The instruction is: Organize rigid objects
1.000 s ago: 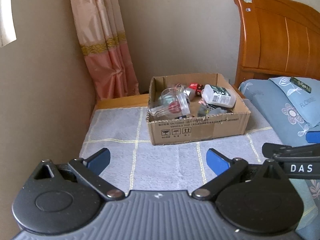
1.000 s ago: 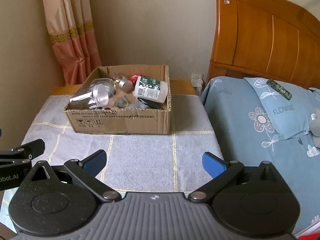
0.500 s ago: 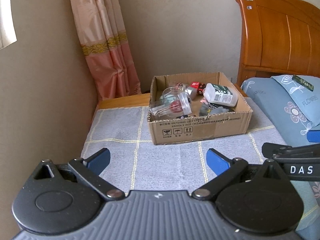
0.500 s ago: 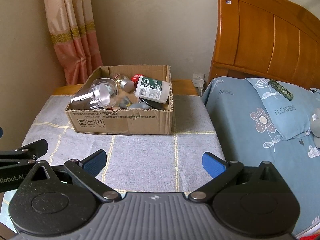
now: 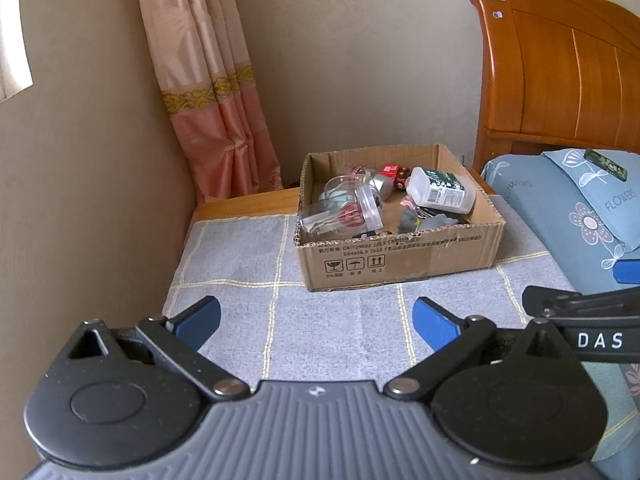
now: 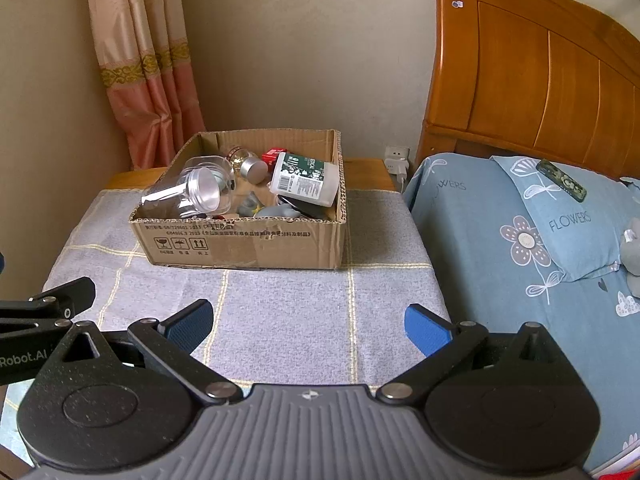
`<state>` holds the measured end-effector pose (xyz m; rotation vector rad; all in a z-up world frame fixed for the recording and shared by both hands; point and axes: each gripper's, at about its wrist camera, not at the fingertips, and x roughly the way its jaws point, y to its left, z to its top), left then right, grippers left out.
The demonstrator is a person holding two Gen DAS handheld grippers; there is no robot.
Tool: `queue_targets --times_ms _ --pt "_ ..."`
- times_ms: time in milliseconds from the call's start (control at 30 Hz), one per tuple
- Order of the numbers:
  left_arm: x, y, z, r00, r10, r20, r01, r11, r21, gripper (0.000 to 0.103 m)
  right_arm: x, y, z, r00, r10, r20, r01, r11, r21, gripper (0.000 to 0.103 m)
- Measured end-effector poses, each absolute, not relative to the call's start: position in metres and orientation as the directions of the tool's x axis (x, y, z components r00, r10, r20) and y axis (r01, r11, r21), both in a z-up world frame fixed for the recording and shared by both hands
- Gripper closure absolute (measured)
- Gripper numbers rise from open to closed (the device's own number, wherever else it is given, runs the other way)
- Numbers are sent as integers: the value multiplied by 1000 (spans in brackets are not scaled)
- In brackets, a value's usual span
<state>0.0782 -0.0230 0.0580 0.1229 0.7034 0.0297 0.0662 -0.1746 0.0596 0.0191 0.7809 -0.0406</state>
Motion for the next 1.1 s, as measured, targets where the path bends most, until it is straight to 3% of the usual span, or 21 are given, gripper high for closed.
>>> queue_targets --times_ms 1100 --pt "80 -23 59 765 79 -639 11 991 137 1 67 -172 61 710 -35 -703 49 999 -1 0"
